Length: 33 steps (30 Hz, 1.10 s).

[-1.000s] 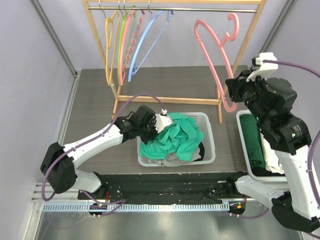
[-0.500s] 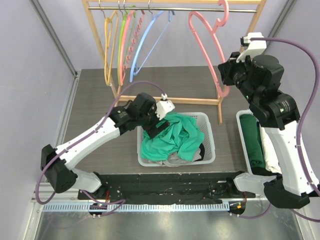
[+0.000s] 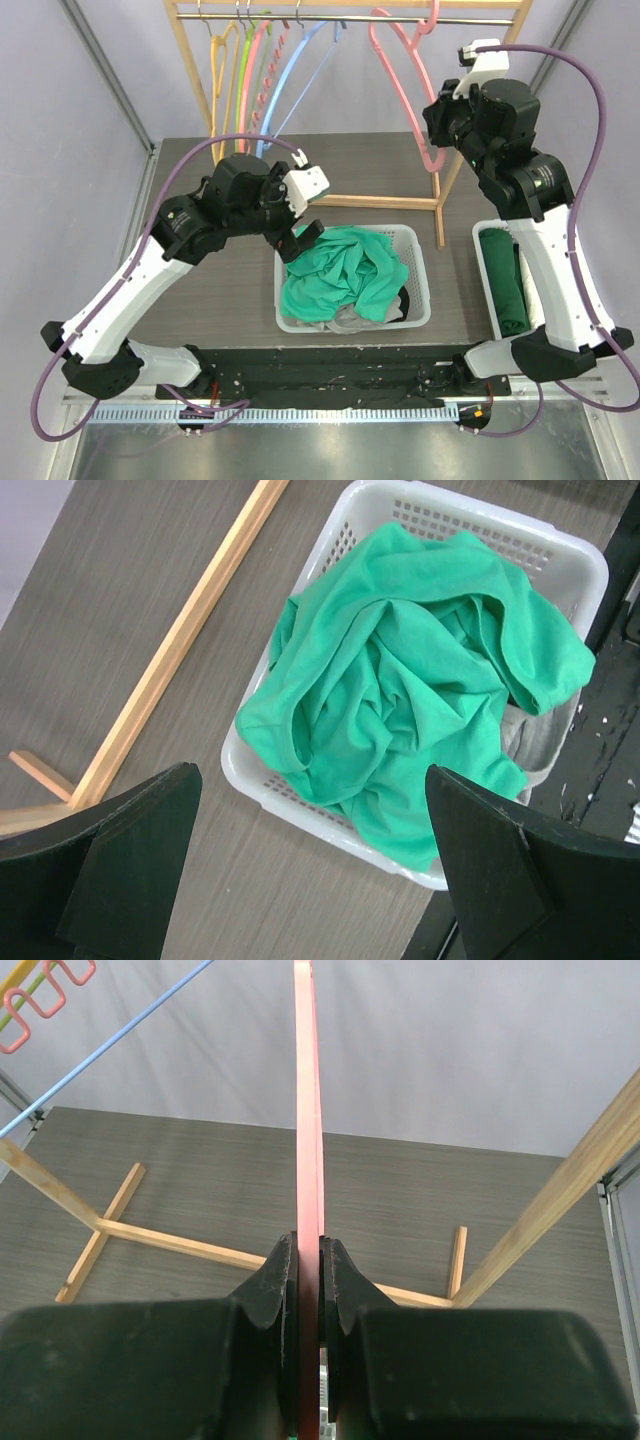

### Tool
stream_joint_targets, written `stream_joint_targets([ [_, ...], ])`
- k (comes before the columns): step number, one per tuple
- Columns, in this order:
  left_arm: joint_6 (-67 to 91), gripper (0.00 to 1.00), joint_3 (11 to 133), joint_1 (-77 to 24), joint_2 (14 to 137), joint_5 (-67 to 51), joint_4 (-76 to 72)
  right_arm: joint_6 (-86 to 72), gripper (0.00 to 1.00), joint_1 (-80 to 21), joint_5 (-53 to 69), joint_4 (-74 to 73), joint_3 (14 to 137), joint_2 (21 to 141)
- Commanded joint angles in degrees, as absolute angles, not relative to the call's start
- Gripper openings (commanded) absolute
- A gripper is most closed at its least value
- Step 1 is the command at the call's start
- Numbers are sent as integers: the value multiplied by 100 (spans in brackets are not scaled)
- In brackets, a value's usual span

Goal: Remove the tank top from the hanger
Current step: Place the hanger at the clothesline.

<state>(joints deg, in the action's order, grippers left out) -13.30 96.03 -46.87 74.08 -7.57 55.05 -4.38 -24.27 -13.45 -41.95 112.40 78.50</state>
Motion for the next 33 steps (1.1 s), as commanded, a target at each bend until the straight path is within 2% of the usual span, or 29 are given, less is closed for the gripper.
stream_joint_targets([
  [1,-1626,100,9993,-4702,7321,-853,6090,-395,1,-2443,-1398,-3823,11505,7980],
  [8,-1661,100,10239,-4702,7225,-318,5994,-466,1,-2443,-1284,-3964,11286,8262],
  [18,-1582,100,10476,-4509,7111,-53,6003,-396,1,-2443,-1389,-3867,10468,7796],
  [19,-1565,100,10520,-4457,7093,121,5959,-387,4,-2443,-1397,-3885,10424,7709],
  [20,-1564,100,10573,-4386,7058,175,5950,-387,19,-2443,-1380,-3946,10311,7665],
  [22,-1521,100,10774,-4281,7005,403,5880,-378,34,-2443,-1371,-3981,10178,7490],
  [23,-1529,100,10862,-4141,6979,439,5871,-378,54,-2443,-1397,-3990,10021,7410],
  [24,-1521,100,10959,-4096,6979,544,5845,-378,60,-2435,-1450,-3982,9941,7331],
  [27,-1582,100,11241,-4052,6996,852,5775,-343,72,-2435,-1547,-3981,9747,6979],
  [33,-1521,100,11697,-4008,7189,1388,5468,-369,79,-2443,-1967,-3955,9835,6382],
])
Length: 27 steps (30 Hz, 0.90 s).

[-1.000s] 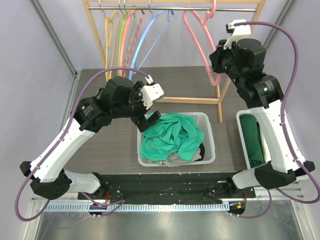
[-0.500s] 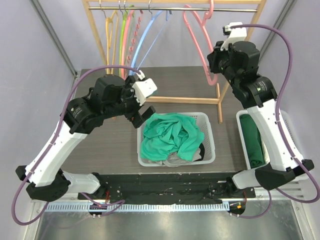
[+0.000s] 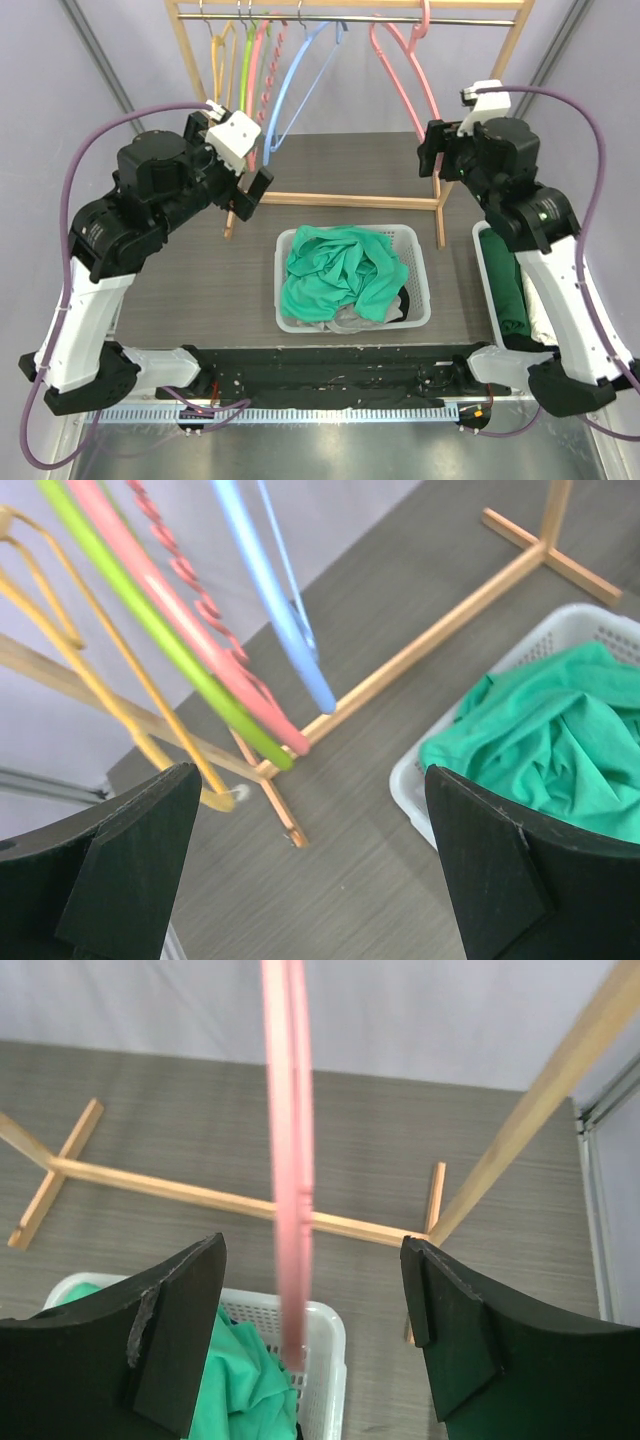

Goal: Remove the tank top from the hanger
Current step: Place the hanger at the clothesline, then move the clothesline to the corner of the board.

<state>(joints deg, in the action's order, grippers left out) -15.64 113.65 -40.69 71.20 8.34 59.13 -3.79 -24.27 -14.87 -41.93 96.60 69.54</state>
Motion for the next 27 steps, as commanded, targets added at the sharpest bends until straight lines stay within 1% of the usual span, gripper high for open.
stream_joint_targets([
  [1,-1477,100,11759,-3999,7198,1458,5388,-326,81,-2443,-2091,-3929,9835,6285],
  [2,-1433,100,11821,-3990,7216,1563,5301,-308,84,-2443,-2379,-3859,9818,6188],
  [6,-1432,100,11909,-3824,7330,2590,4511,-316,88,-2443,-3152,-3788,9817,5994],
  [9,-1529,100,11936,-3709,7435,2855,4124,-158,89,-2426,-3488,-3700,9782,6161],
  [11,-1573,100,11883,-3604,7514,2865,4017,-167,89,-2339,-3489,-3604,9765,6485],
  [14,-1556,100,11769,-3420,7602,2821,3771,-246,89,-2058,-3280,-3472,9668,6846],
  [15,-1521,100,11769,-3358,7629,2786,3771,-446,87,-1656,-3087,-3428,9633,6916],
  [16,-1425,100,11725,-3288,7629,2725,3762,-570,83,-1409,-2546,-3384,9476,6987],
  [17,-1389,100,11699,-3139,7620,2690,3701,-719,81,-1163,-2296,-3297,9396,7005],
  [18,-1328,100,11698,-3051,7620,2663,3718,-947,81,-699,-2076,-3226,9291,7014],
  [19,-1258,100,11690,-2919,7629,2611,3726,-1028,81,-581,-1857,-3139,9046,6996],
  [20,-1065,100,11733,-2787,7629,2419,3796,-1037,81,-528,-1837,-2955,8913,6918],
  [22,-775,100,11865,-2121,7690,1998,3963,-1124,83,-475,-1837,-2813,8650,6830],
  [23,-417,100,11926,-1822,7717,1351,4112,-1142,83,-449,-1680,-2656,8561,6777],
  [24,-283,100,11883,-1167,7734,1066,4113,-1143,84,-457,-1557,-2550,8474,6602],
  [25,-151,100,11805,-873,7743,811,4070,-1090,86,-448,-1347,-2462,8290,6514],
  [26,-62,100,11673,-574,7752,504,3982,-1046,86,-448,-710,-2243,8192,6417],
  [27,-18,100,11480,-362,7787,83,3964,-1037,87,-457,-494,-2206,8113,6268],
])
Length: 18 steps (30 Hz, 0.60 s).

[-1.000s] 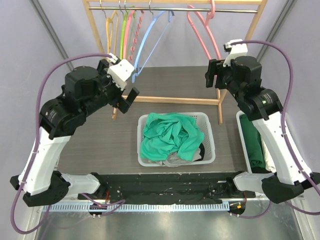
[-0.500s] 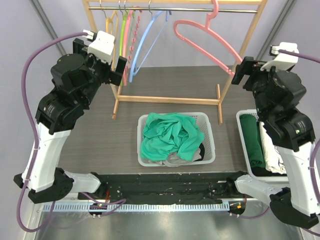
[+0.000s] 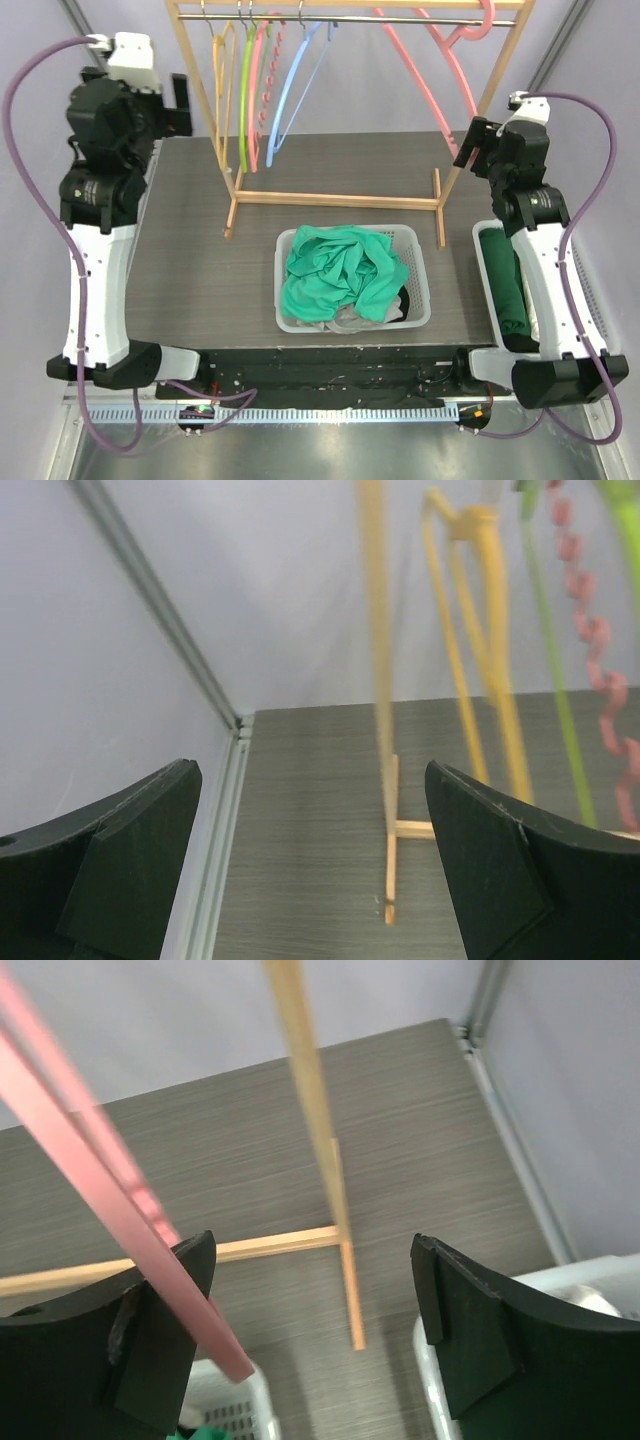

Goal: Remove the tank top from the hanger
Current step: Move the clothesline to the corner of the board.

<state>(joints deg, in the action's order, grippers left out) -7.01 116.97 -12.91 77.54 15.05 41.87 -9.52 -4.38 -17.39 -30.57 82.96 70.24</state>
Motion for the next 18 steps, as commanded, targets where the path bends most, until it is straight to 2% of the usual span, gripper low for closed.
stream_joint_targets([
  [1,-26,100,11374,-125,7822,18,3973,-1046,90,-457,-275,-2189,8017,6206],
  [5,-88,100,10794,-44,7823,18,3869,-1099,100,-466,255,-2014,7560,5828],
  [9,-79,100,10336,-44,7804,-316,3691,-1125,100,-483,920,-1855,7479,5555],
  [16,-26,99,10046,-44,8068,-474,3542,-1301,100,-483,2669,-1635,8278,5388],
  [18,-35,99,9888,-44,8042,-492,3419,-1388,100,-483,2707,-1591,8402,5300],
])
